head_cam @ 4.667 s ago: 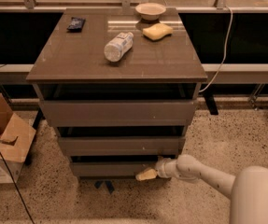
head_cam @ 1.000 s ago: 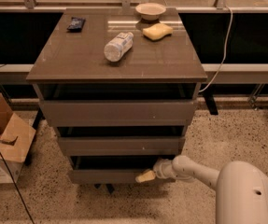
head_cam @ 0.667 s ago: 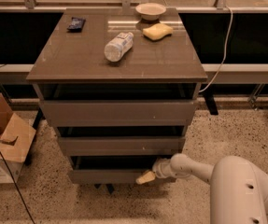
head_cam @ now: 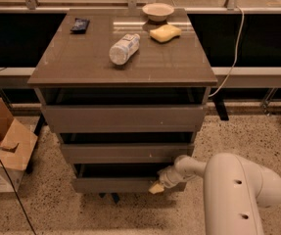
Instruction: Open bottom drawer
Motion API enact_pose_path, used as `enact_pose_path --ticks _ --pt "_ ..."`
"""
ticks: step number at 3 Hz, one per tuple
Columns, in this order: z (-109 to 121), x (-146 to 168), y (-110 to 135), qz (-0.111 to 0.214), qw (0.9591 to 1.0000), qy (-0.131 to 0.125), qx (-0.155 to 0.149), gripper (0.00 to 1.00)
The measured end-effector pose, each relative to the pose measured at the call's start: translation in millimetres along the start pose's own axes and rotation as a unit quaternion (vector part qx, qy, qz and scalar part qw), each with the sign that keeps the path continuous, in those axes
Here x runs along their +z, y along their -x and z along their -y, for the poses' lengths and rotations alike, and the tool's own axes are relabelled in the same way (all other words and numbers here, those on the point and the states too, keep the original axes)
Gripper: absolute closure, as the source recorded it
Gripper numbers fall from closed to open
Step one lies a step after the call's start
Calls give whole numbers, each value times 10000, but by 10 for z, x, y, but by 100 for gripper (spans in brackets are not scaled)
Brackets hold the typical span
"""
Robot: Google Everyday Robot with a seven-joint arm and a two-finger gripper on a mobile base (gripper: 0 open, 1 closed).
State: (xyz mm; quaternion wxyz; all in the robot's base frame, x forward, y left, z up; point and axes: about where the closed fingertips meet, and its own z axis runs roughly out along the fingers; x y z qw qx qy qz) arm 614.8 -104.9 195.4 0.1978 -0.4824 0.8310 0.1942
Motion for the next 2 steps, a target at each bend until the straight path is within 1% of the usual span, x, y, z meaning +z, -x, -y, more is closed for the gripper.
enact_pose_path --ticks 1,2 --pt "-210 101 -186 -412 9983 368 -174 65" --pt "-210 101 -186 -412 9983 368 -174 88"
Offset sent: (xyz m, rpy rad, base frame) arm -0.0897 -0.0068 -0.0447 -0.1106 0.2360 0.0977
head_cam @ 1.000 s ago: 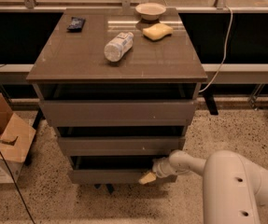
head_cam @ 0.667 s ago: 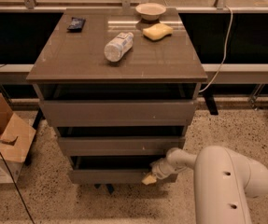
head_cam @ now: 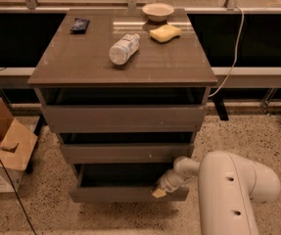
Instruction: Open bottom drawer
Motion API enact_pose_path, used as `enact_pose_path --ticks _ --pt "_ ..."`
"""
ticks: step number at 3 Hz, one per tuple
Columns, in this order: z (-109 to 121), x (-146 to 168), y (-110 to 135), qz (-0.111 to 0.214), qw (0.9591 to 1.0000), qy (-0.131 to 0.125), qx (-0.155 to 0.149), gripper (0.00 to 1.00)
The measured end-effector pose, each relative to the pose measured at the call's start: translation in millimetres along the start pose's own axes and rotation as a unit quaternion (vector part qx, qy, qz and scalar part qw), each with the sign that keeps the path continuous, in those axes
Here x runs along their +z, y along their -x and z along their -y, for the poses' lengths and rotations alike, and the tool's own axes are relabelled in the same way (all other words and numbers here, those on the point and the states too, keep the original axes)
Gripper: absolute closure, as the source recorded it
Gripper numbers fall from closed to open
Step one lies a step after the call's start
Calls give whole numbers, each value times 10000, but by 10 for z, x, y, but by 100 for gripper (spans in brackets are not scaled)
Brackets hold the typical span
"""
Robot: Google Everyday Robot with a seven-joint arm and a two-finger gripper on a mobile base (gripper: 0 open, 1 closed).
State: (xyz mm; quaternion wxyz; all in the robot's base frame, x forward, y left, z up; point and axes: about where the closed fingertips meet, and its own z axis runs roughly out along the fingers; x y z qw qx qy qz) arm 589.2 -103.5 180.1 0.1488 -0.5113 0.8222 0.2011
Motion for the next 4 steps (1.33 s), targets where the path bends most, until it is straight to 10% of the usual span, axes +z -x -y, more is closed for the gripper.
enact_pose_path --ticks 1,4 --pt "-119 19 -94 -62 9999 75 127 88" --pt "-139 29 -93 -66 9999 94 128 19"
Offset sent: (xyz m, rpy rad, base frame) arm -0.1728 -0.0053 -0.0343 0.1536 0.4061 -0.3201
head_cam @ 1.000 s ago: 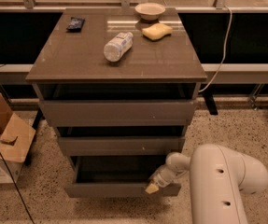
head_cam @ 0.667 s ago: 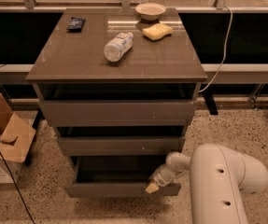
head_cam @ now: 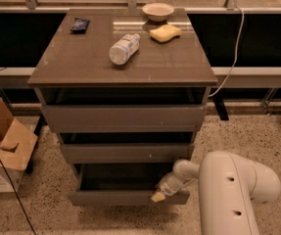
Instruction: Open bottom drawer
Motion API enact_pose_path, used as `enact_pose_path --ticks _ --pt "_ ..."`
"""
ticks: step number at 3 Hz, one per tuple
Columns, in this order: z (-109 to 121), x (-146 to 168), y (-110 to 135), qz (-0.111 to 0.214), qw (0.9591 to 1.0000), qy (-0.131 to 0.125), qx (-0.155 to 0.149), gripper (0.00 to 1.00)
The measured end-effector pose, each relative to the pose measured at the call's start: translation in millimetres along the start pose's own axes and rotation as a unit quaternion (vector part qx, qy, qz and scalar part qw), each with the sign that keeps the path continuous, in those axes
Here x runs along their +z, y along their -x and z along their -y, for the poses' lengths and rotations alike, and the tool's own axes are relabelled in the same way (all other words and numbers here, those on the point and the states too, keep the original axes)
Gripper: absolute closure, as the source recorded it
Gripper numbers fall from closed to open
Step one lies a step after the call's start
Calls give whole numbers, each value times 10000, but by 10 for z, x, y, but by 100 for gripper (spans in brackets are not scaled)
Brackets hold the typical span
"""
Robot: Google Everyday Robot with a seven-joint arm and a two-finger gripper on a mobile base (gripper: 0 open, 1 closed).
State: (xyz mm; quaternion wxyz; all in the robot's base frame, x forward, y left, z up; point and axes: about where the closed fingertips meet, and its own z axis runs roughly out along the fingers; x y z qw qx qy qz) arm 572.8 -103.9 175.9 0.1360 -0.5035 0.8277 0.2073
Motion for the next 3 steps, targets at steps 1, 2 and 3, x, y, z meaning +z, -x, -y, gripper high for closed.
enact_pose_path --ticks 1,2,3 --pt "-19 20 -5 -4 10000 20 1 0" --pt "-20 21 -6 -5 10000 20 1 0" --pt "-328 49 -313 -401 9991 128 -2 2"
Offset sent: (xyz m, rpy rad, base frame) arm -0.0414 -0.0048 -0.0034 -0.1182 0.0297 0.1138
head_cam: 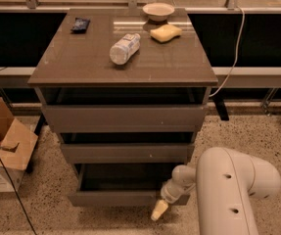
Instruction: Open bottom drawer
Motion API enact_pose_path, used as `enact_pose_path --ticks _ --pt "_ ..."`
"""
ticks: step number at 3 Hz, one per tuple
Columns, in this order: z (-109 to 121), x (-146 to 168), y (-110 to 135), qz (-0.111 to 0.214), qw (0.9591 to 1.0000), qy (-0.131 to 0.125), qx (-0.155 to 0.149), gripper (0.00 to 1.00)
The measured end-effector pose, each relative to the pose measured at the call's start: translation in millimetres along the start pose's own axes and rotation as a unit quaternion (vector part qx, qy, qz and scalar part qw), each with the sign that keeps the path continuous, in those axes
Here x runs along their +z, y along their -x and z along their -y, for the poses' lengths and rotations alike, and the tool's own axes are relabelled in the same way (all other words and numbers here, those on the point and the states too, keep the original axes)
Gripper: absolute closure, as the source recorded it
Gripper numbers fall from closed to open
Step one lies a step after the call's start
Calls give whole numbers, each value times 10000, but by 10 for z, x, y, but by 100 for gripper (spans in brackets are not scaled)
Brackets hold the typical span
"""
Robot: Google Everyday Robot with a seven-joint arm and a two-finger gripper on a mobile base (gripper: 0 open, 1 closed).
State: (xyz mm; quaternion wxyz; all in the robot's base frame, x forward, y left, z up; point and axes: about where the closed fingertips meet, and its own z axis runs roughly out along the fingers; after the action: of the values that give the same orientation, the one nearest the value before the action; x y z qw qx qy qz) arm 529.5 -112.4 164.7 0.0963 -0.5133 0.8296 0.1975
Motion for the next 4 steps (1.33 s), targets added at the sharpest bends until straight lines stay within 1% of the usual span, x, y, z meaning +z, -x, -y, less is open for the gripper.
enact_pose_path --ticks 1,2,3,4 --pt "-125 13 -122 -115 9999 51 39 25" --pt "-131 -8 -114 -115 9999 51 39 49" --pt "-274 -17 -213 19 9999 106 62 59" --pt "-408 -17 -299 151 9997 171 82 37"
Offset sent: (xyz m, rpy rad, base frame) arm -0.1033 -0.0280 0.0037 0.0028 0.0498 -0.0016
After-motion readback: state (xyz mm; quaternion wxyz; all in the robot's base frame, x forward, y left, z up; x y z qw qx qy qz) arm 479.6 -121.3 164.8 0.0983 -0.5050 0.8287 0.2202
